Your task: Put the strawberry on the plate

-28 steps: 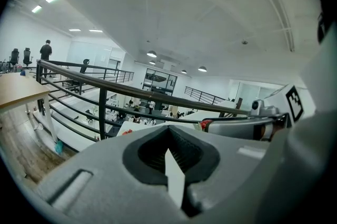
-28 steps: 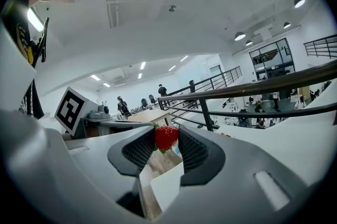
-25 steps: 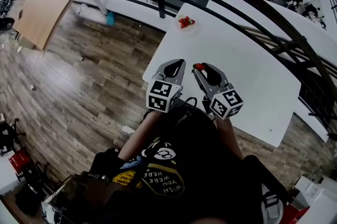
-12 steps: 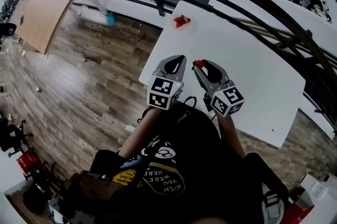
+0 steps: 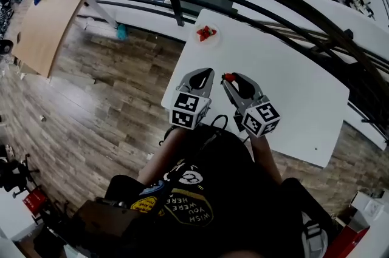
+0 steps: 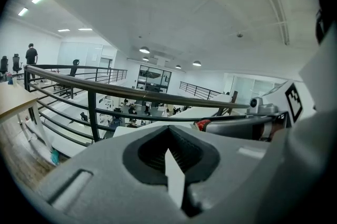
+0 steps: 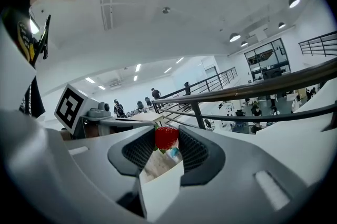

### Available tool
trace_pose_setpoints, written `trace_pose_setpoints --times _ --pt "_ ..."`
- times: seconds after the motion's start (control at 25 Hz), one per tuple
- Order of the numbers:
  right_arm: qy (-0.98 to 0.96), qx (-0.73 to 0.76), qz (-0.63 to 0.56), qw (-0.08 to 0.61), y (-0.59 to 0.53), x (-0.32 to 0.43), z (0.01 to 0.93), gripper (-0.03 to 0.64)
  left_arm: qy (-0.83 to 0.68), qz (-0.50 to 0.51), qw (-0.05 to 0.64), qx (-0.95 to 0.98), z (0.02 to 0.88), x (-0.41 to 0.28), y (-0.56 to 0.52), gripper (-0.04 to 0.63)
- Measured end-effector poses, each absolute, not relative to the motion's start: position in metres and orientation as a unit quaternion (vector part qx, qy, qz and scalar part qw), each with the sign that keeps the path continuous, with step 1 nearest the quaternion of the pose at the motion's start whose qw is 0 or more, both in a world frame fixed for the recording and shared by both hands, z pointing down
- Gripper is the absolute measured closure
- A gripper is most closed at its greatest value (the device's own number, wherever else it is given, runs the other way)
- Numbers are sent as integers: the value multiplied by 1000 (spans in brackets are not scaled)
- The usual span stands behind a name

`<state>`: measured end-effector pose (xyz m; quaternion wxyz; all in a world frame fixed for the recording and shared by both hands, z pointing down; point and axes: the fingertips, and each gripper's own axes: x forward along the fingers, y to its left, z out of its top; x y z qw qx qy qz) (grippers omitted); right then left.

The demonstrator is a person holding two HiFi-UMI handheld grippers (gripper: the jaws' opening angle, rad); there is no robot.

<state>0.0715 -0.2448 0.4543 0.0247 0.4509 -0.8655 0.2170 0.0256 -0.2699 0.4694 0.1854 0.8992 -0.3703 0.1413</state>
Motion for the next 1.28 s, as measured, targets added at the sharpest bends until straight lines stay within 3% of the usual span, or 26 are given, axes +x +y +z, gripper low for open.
trace_pose_setpoints --times 0.52,1.28 --pt "-842 495 214 35 -296 17 463 479 -330 137 198 913 475 -32 -317 591" --pt "-835 493 231 75 -340 30 497 479 -322 159 225 906 520 -16 -359 591"
